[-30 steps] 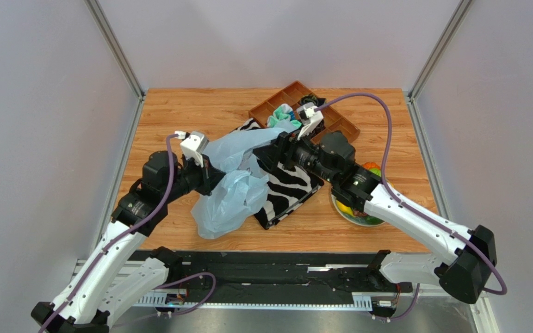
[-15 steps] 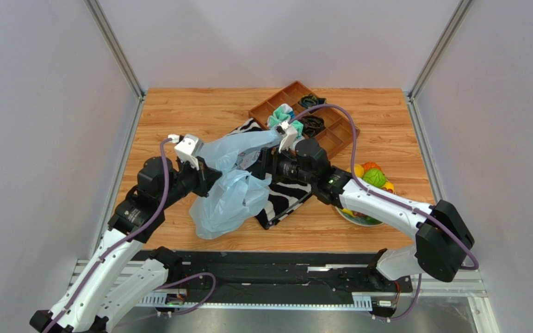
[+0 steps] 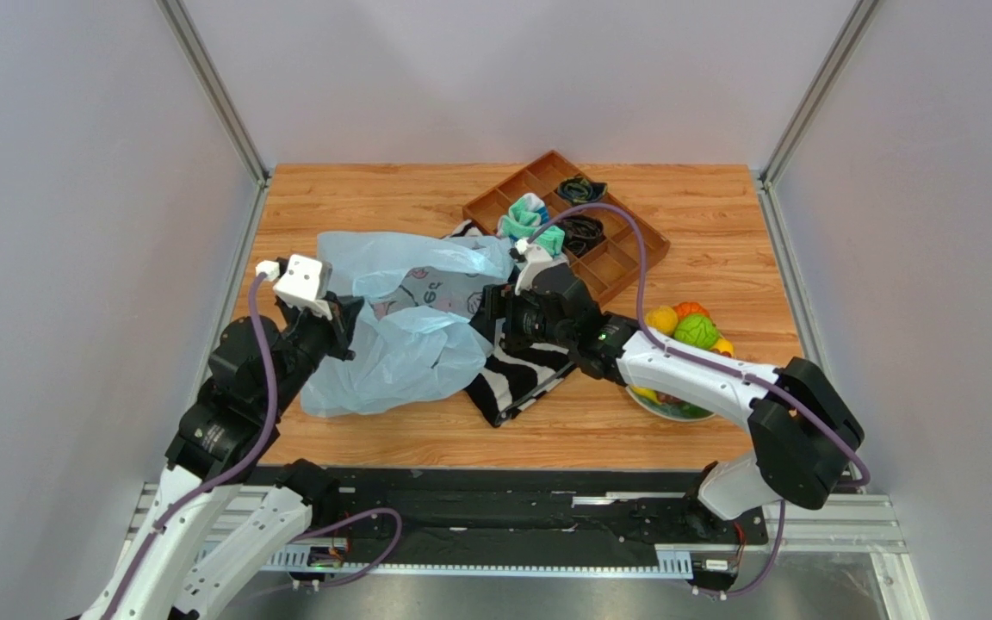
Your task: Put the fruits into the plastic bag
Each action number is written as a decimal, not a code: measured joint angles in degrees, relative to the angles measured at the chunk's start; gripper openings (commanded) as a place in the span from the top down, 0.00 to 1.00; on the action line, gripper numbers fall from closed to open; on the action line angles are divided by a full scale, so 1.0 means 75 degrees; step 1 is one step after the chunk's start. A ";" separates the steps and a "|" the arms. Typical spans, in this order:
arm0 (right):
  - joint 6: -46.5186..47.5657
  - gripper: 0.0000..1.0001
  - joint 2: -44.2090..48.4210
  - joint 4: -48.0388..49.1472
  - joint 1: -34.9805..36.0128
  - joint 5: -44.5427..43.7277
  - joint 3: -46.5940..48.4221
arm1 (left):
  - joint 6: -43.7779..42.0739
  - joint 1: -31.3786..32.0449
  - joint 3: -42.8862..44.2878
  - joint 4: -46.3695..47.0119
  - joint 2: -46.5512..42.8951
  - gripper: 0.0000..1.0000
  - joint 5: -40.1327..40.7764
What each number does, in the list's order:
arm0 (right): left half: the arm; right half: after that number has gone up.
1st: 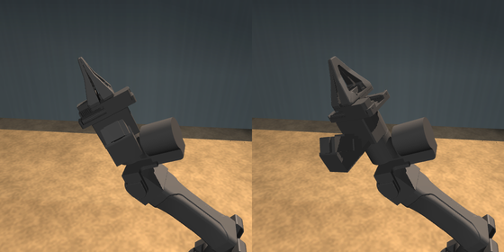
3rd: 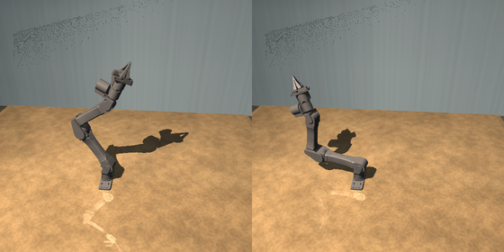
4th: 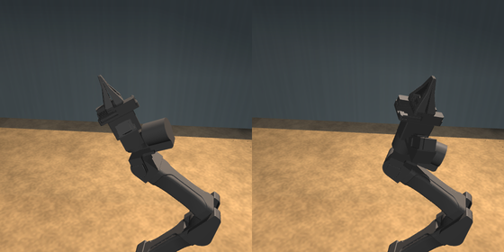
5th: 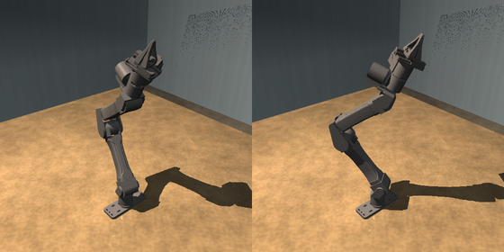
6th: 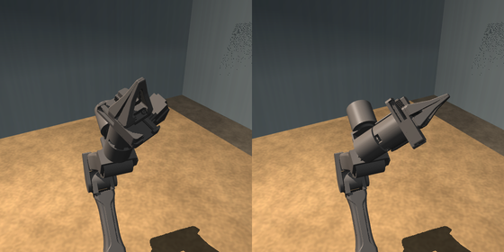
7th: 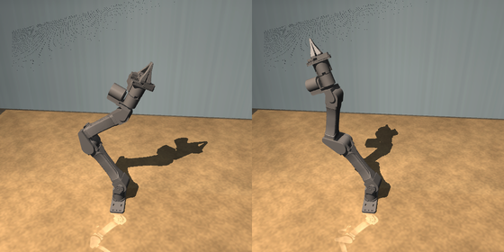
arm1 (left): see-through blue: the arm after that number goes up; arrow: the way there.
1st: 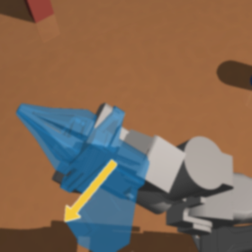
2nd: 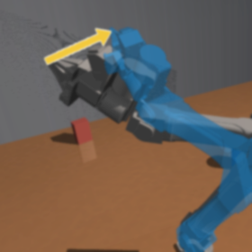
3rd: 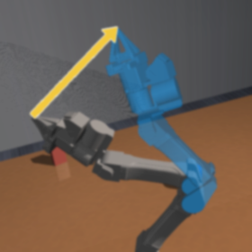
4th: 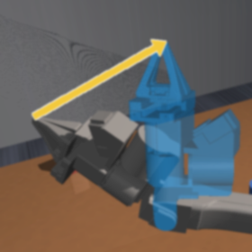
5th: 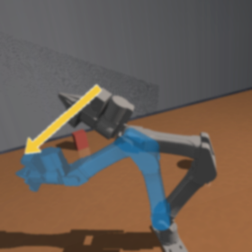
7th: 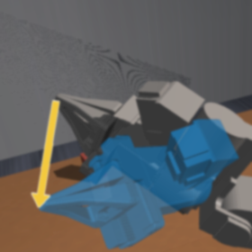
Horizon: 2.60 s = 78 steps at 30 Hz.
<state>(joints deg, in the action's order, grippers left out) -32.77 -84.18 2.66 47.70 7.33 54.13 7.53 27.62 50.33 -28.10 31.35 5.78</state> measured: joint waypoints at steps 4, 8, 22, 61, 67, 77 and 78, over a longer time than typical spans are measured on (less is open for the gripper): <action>0.0117 0.19 -0.0020 -0.0090 0.0000 -0.0055 0.0003 | -0.0207 0.0000 0.0012 -0.0073 0.0041 1.00 0.0204; 0.0443 0.16 0.0192 -0.0294 0.0000 -0.0073 0.0003 | -0.0361 0.0000 0.0012 -0.0251 0.0306 1.00 0.0391; 0.1891 0.02 0.3695 -0.2626 -0.0102 -0.2209 -0.0012 | -0.0481 0.0000 0.0012 -0.0839 0.0860 1.00 0.1105; 0.1291 0.09 0.3005 -0.4908 -0.6639 -0.2244 -0.0889 | -0.0536 0.0000 0.0012 -0.0915 0.0711 1.00 0.0729; 0.1241 0.11 0.2844 -0.4666 -0.6665 -0.2244 -0.1029 | -0.0536 0.0000 0.0012 -0.0915 0.0743 1.00 0.0694; 0.1201 0.15 0.2745 -0.4424 -0.6691 -0.2244 -0.1099 | -0.0536 0.0000 0.0012 -0.0918 0.0810 1.00 0.0676; 0.1201 0.16 0.2728 -0.4418 -0.6694 -0.2244 -0.1105 | -0.0536 0.0000 0.0012 -0.0915 0.0813 1.00 0.0673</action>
<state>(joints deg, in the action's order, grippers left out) -23.77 -63.72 -30.48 -2.50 -9.50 45.84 3.51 27.62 50.41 -34.96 37.45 10.83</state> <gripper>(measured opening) 0.854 0.007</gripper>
